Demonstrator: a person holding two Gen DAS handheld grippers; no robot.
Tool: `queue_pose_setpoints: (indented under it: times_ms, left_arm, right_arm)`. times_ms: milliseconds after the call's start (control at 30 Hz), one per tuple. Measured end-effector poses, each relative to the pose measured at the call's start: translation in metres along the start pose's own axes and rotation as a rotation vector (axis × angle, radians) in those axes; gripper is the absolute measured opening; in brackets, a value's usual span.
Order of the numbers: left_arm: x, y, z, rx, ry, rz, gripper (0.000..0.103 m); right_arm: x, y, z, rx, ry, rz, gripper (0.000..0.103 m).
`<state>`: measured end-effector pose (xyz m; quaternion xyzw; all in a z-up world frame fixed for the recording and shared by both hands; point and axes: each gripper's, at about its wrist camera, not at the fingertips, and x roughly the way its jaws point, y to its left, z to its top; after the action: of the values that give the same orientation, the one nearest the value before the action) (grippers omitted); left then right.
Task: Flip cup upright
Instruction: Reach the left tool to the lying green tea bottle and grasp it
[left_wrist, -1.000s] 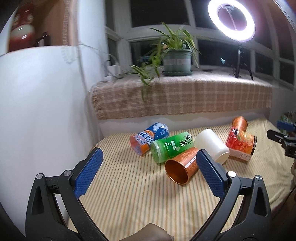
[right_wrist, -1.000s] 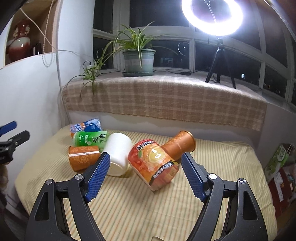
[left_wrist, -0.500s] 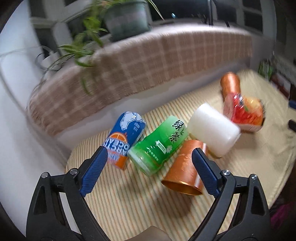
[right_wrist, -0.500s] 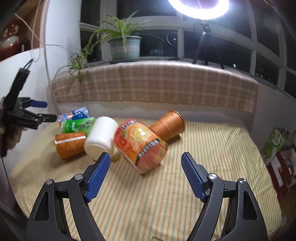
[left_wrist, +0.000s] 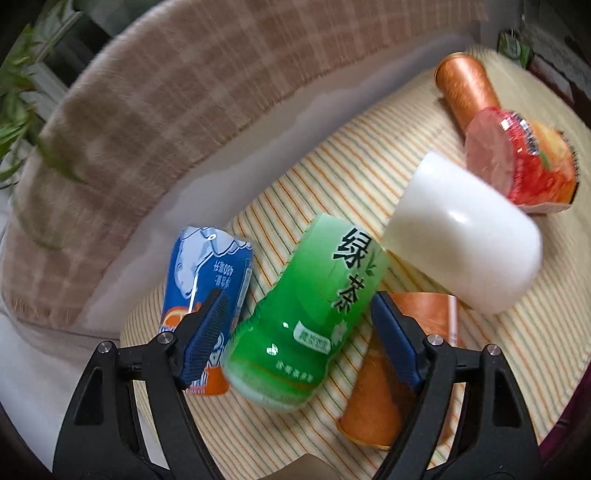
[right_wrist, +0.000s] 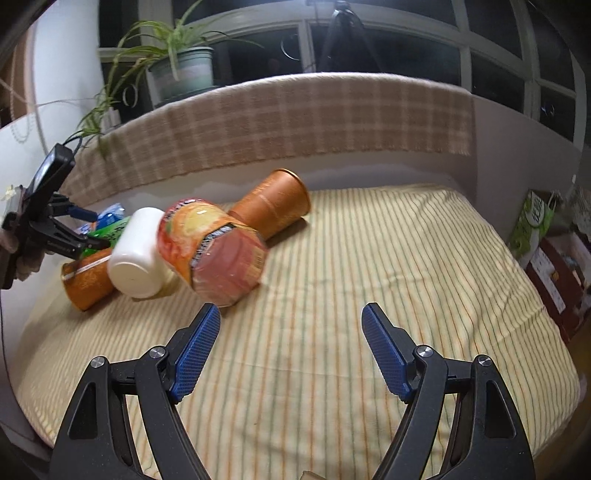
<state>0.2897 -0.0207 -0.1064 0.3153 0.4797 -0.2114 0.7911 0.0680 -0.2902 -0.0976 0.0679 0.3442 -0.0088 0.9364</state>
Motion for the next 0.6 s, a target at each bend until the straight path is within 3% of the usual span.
queue_pose_setpoints:
  times_ms: [200,267,600]
  left_arm:
    - [0.022,0.000,0.009,0.029,0.065,-0.033,0.081]
    - [0.028,0.000,0.011,0.021,0.082,-0.057,0.073]
    - [0.013,0.001,0.004,0.011,0.059,-0.032,0.070]
  right_arm:
    - [0.006,-0.008,-0.001,0.034,0.008,-0.001,0.079]
    - [0.009,-0.011,-0.002,0.041,0.014,-0.001,0.079]
    - [0.013,-0.019,-0.004,0.060,0.023,-0.009,0.079]
